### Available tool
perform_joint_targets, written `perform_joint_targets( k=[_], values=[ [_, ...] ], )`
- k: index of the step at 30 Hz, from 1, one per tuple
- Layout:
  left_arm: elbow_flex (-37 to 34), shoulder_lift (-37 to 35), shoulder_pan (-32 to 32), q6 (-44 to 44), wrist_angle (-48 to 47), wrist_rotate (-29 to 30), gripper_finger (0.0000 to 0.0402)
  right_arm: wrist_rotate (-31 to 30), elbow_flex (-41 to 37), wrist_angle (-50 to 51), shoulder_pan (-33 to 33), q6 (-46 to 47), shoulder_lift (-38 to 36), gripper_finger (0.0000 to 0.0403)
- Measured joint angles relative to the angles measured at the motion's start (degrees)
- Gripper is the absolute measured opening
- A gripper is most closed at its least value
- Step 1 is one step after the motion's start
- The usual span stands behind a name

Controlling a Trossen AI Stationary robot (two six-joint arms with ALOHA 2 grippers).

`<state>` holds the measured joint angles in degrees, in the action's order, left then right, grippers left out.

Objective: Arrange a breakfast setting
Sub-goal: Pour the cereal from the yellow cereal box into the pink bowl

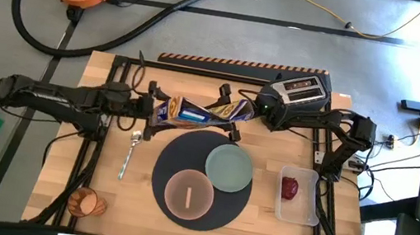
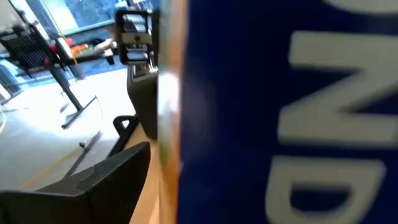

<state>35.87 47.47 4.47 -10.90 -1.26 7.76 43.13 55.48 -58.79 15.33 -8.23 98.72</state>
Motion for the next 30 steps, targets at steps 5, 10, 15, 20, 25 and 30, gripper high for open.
perform_joint_targets(
  k=[5, 10, 15, 20, 25, 30],
  values=[
    [-0.1, 0.8, 0.0, -0.1, -0.4, -0.1, 0.0338, -0.1, 0.0, 1.5, 0.0, 0.5, 0.0, 0.0197],
    [0.5, -1.1, -0.7, -0.1, -3.6, -0.1, 0.0285, -0.5, 0.3, 2.5, -0.1, 0.4, 0.0, 0.0197],
    [8.0, -1.4, -2.6, -6.1, -20.5, 0.3, 0.0266, -1.0, 0.5, 7.6, -0.1, -1.2, -1.1, 0.0198],
    [15.3, -1.3, -4.8, -8.4, -31.4, 0.3, 0.0267, -0.8, 0.5, 19.6, -0.2, -5.0, -5.5, 0.0198],
    [19.3, -1.5, -5.3, -9.0, -33.0, 0.8, 0.0267, 2.1, 0.5, 23.7, -2.1, -4.1, -6.9, 0.0213],
    [19.9, -2.2, -5.5, -12.3, -35.1, -1.7, 0.0267, 2.1, 0.0, 27.6, -7.0, -4.2, -6.5, 0.0279]
  ],
)
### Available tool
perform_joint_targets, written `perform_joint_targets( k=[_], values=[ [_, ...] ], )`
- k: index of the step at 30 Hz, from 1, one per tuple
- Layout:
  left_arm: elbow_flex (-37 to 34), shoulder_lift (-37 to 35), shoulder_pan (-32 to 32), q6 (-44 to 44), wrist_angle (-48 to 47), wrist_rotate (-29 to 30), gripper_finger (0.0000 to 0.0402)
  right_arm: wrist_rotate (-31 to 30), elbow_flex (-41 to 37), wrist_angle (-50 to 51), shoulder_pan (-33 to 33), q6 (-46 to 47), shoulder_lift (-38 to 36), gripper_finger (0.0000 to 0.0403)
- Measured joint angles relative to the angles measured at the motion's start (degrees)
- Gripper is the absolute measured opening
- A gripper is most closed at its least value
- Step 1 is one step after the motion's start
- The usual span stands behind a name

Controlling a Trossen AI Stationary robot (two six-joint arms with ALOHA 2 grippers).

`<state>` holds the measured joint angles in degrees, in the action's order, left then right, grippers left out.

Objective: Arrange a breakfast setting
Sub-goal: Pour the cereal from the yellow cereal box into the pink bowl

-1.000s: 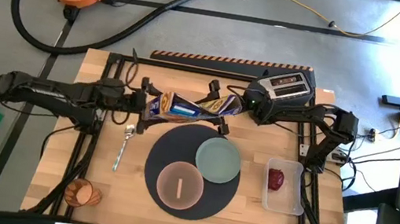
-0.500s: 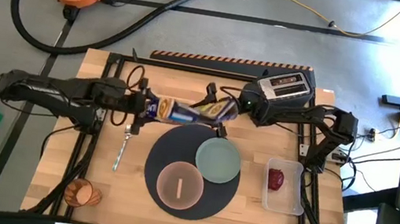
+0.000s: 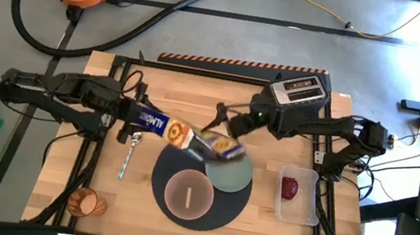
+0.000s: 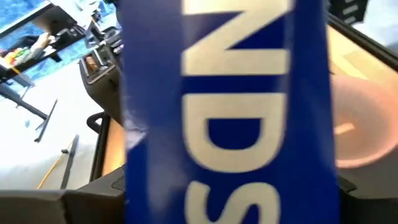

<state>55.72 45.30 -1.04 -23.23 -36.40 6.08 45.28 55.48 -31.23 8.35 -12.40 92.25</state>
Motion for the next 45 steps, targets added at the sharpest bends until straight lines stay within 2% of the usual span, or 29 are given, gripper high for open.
perform_joint_targets(
  k=[5, 9, 16, 22, 25, 30, 33, 40, 45],
  values=[
    [0.3, -0.2, 0.0, 1.6, 0.3, -0.2, 0.0260, 0.0, -0.2, 1.1, -0.5, 5.0, -2.5, 0.0341],
    [0.4, -0.9, -0.9, 3.9, 1.1, 0.5, 0.0258, 0.8, -0.2, 2.4, 0.5, 6.5, -5.1, 0.0368],
    [0.4, -4.7, -2.3, 4.8, -2.2, 0.9, 0.0257, 7.7, -0.1, 10.1, 2.4, 8.3, -12.2, 0.0380],
    [0.4, -10.2, -2.4, 8.6, -8.3, -1.4, 0.0257, 9.2, -0.1, 17.0, 2.5, 7.0, -20.7, 0.0380],
    [0.4, -12.2, -2.4, 13.2, -10.9, -5.0, 0.0257, 4.8, -0.1, 22.5, 2.5, 4.5, -25.3, 0.0380],
    [0.4, -12.1, -2.4, 19.7, -19.8, -10.9, 0.0256, -11.8, 0.0, 32.4, 2.5, 0.9, -31.6, 0.0380],
    [0.3, -10.3, -2.4, 20.1, -23.3, -12.4, 0.0256, -19.0, 0.0, 35.8, 2.5, 1.2, -33.5, 0.0380],
    [0.4, -6.8, -2.4, 17.7, -26.6, -17.3, 0.0256, -27.6, 0.0, 39.2, 2.5, 4.4, -34.2, 0.0380],
    [0.3, -5.1, -2.4, 15.1, -34.9, -17.4, 0.0256, -31.8, 0.0, 42.0, 2.5, 5.8, -34.1, 0.0380]
  ],
)
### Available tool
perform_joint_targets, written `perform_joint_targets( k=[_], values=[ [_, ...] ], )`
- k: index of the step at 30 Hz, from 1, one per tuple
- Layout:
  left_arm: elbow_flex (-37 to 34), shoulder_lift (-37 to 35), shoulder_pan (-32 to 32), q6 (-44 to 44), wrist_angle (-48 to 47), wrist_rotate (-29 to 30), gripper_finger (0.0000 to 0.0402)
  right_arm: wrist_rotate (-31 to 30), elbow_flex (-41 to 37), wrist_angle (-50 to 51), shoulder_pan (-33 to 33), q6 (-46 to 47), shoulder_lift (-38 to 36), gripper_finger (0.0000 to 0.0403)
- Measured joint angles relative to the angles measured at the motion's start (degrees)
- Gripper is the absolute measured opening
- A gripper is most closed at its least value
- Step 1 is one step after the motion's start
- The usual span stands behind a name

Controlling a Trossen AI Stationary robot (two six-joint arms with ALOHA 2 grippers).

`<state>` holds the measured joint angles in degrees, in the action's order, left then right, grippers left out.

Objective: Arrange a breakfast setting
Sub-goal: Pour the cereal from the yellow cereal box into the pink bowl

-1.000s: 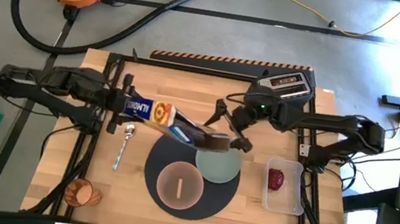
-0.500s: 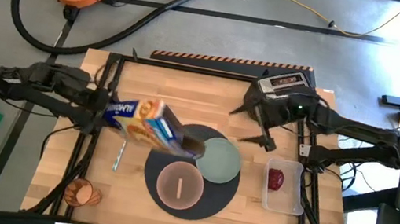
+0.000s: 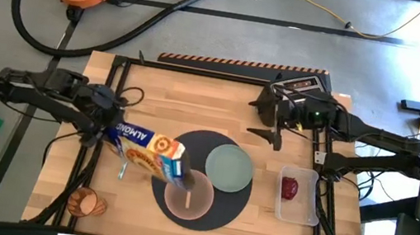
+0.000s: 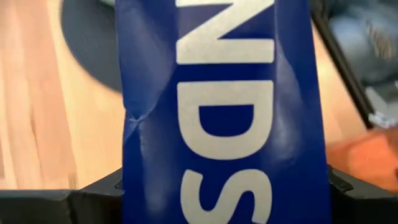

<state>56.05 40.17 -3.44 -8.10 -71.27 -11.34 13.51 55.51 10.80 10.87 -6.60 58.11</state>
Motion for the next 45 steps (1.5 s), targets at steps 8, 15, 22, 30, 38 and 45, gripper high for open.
perform_joint_targets(
  k=[8, 15, 22, 30, 38, 45],
  values=[
    [0.3, 3.2, 0.0, -6.1, -3.7, 4.5, 0.0256, -2.9, 0.0, 0.6, 0.0, 0.4, 0.0, 0.0380],
    [8.1, 10.6, 0.0, -11.2, -9.0, 9.3, 0.0256, -3.9, 0.0, 1.3, 0.0, 0.4, 0.0, 0.0380],
    [16.3, 17.2, 0.0, -13.1, -11.5, 9.3, 0.0256, -3.9, 0.0, 3.3, 0.0, 0.4, 0.0, 0.0380],
    [24.6, 25.5, -1.0, -14.1, -18.3, 10.6, 0.0256, -3.9, 0.0, 4.1, 0.0, 0.7, 0.0, 0.0380],
    [29.6, 32.1, -3.6, -14.6, -18.7, 10.4, 0.0256, -3.9, 0.0, 5.4, 0.0, 0.8, 0.0, 0.0380],
    [34.6, 36.5, -5.2, -14.6, -18.7, 11.0, 0.0256, -3.9, 0.0, 6.7, 0.0, 0.8, 0.0, 0.0380]
  ],
)
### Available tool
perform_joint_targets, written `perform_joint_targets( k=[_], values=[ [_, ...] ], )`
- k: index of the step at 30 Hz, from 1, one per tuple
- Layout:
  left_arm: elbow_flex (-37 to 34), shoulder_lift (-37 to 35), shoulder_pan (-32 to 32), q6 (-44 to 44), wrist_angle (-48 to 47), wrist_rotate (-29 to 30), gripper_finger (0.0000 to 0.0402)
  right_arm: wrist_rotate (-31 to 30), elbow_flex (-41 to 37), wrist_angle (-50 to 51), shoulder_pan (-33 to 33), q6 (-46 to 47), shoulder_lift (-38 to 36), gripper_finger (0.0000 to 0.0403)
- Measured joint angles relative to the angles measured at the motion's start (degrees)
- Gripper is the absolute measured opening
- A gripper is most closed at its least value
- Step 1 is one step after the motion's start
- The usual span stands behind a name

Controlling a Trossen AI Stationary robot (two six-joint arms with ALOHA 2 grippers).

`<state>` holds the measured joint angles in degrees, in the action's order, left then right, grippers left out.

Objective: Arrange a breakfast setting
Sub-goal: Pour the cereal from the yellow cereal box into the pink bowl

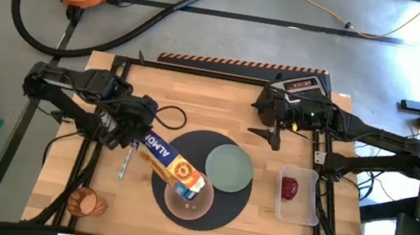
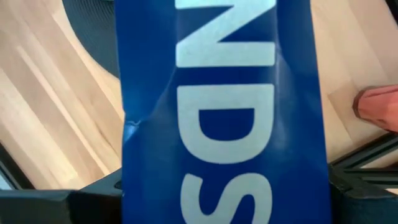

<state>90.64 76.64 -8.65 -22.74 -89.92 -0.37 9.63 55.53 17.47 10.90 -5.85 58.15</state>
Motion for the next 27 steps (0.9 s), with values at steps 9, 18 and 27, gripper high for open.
perform_joint_targets(
  k=[9, 18, 27],
  values=[
    [2.3, 1.8, -2.3, -1.9, -0.2, 4.8, 0.0256, 0.0, 0.0, 0.5, 0.0, 0.0, 0.0, 0.0380],
    [2.3, 1.8, -6.0, -5.3, -0.1, 11.2, 0.0256, 0.0, 0.0, 1.6, 0.0, 1.0, 0.0, 0.0380],
    [2.3, 2.2, -9.5, -9.2, -0.1, 16.3, 0.0256, -1.0, 0.0, 1.6, 0.0, 1.1, 0.0, 0.0380]
  ],
)
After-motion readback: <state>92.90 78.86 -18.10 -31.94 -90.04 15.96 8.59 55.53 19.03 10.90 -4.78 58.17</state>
